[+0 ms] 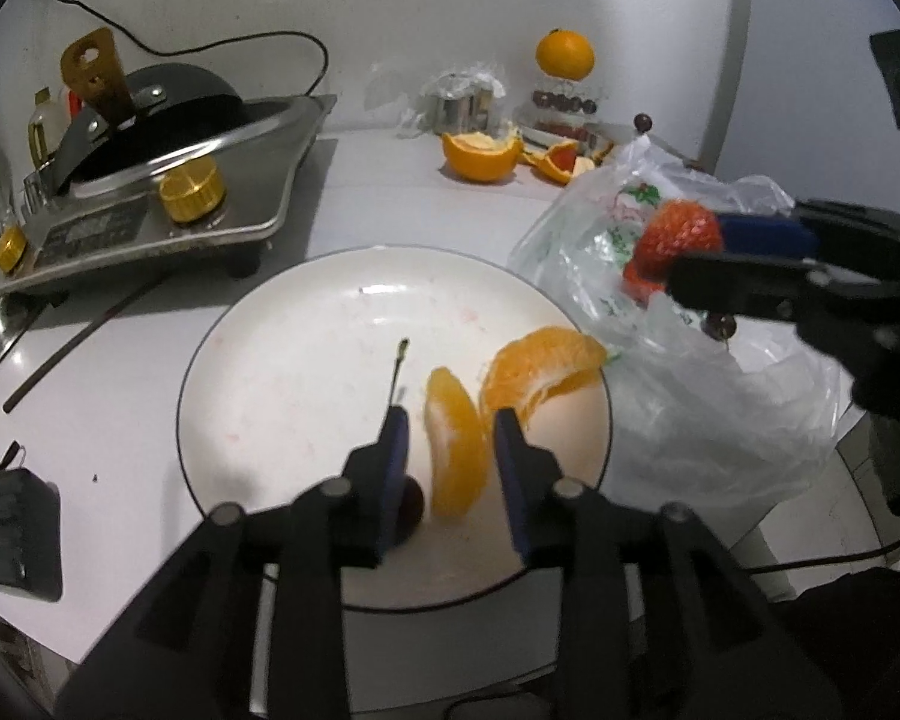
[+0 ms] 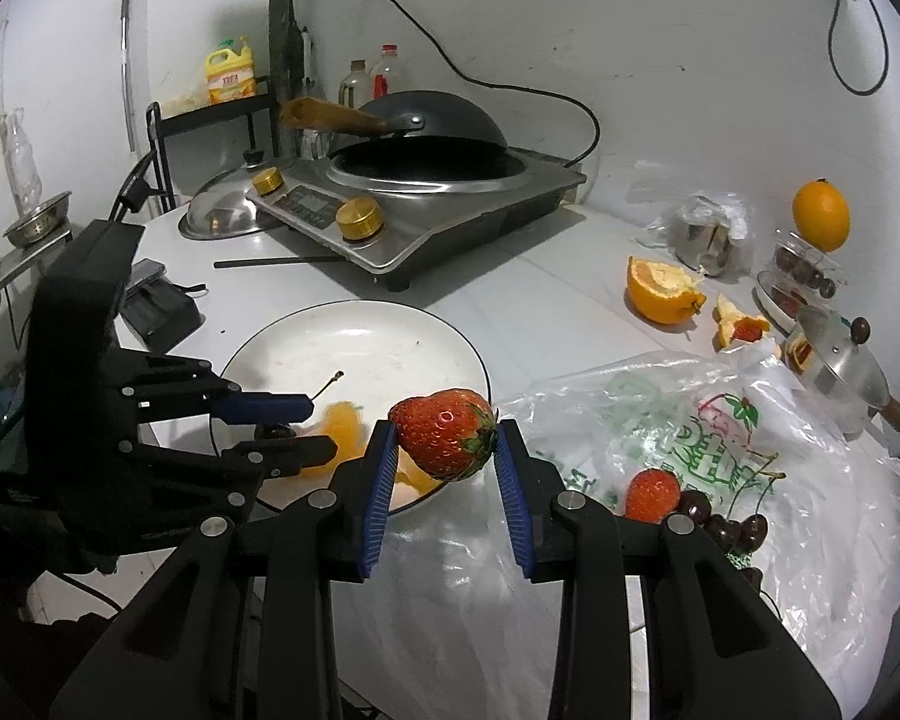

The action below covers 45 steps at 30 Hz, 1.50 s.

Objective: Organize fruits
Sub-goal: 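Lower the orange segment onto the plate with the left tool while the right tool holds the strawberry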

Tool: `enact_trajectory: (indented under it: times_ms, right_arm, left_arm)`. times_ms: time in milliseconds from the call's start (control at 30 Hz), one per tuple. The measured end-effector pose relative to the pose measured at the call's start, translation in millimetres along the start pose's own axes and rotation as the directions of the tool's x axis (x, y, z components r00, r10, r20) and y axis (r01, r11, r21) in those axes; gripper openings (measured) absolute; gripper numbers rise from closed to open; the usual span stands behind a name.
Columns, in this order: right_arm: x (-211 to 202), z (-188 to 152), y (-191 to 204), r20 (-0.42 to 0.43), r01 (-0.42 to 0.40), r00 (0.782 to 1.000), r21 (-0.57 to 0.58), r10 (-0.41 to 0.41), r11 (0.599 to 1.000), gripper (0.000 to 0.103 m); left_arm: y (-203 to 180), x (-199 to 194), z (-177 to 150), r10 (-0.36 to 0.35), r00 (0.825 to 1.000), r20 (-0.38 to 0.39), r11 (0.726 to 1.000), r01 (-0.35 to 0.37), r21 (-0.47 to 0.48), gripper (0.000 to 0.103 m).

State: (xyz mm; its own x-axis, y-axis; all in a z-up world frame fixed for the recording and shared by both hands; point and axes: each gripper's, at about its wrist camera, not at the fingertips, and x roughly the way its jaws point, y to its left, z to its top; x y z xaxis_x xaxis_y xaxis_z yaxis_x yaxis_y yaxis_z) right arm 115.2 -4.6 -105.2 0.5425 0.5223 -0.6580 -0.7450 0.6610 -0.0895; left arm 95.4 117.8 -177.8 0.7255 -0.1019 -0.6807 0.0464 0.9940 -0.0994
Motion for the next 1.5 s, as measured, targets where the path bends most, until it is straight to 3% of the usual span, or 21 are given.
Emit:
enact_trajectory:
  times_ms: [33, 100, 900, 1500]
  right_arm:
    - [1, 1, 1, -0.001, -0.002, 1.0, -0.001, 0.002, 1.0, 0.035]
    - [5, 2, 2, -0.005, -0.004, 1.0, -0.005, 0.004, 1.0, 0.035]
    - [66, 23, 22, -0.067, -0.053, 0.996, -0.026, 0.051, 0.998, 0.035]
    - [110, 21, 29, -0.156, -0.081, 0.985, -0.011, 0.078, 0.997, 0.035]
  left_arm:
    - [1, -1, 0, -0.001, 1.0, 0.004, 1.0, 0.001, -0.002, 0.047]
    - [3, -7, 1, -0.001, 1.0, 0.022, 1.0, 0.002, -0.012, 0.055]
    - [59, -26, -5, 0.07, 0.995, 0.073, 0.995, -0.064, -0.082, 0.055]
    - [69, -25, -8, 0.084, 0.993, 0.081, 0.992, -0.075, -0.104, 0.056]
